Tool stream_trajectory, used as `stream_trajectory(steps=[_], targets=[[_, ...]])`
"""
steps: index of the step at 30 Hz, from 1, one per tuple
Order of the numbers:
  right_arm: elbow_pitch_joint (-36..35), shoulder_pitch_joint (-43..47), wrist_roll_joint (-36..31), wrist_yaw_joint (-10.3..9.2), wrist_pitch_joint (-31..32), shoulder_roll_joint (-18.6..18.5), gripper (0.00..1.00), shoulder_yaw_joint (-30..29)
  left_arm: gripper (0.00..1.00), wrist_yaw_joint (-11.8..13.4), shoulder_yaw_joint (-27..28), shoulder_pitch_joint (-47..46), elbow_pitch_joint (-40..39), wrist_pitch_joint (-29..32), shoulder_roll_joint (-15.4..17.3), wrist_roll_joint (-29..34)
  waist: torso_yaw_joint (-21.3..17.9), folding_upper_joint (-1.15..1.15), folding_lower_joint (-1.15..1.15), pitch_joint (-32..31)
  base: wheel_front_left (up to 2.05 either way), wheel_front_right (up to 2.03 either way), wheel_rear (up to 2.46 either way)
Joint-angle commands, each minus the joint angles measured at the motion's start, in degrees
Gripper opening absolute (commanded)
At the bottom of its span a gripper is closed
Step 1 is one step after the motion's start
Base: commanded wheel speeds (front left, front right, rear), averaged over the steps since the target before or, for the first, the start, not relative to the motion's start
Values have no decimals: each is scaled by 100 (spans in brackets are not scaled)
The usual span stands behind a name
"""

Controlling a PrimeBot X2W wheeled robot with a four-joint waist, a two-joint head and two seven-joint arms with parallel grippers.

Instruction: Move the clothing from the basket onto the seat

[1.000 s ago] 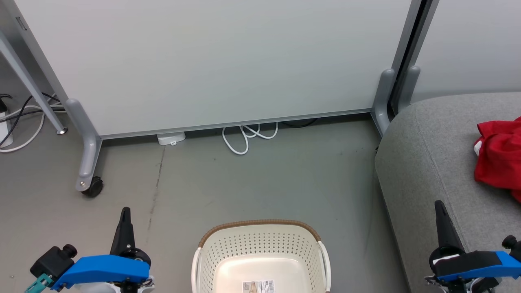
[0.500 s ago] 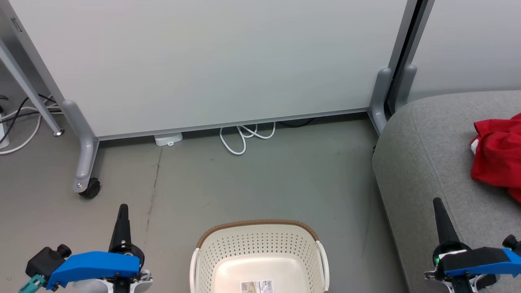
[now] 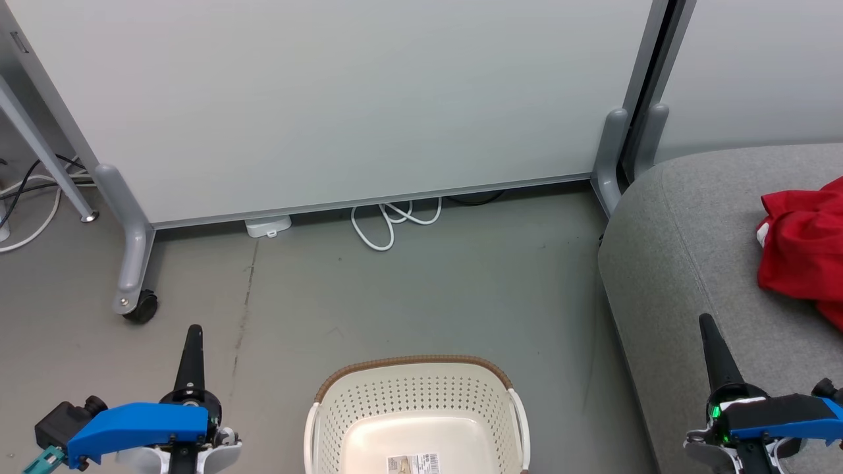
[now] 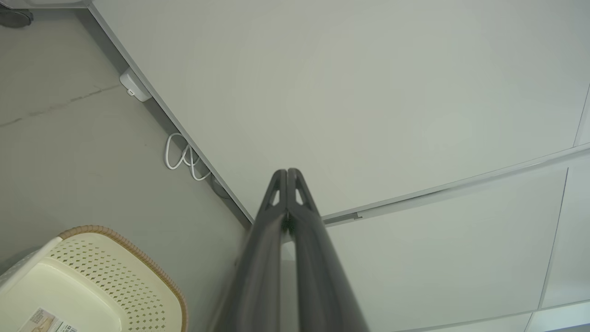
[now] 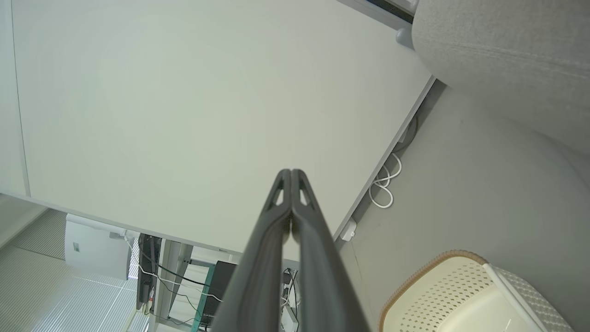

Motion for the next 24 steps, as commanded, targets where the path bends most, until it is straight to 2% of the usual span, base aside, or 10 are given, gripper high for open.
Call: stream_trajectory(steps=[1, 24], targets=[[-26, -106, 184, 3, 55, -44, 0, -5, 0, -11, 44, -125, -62, 49, 33, -168, -8, 0, 0, 1, 0, 0, 0], [6, -171, 1279, 4, 330, -50, 0, -6, 0, -15, 182, -179, -105, 327, 23, -1219, -88, 0, 0, 5, 0, 0, 0]])
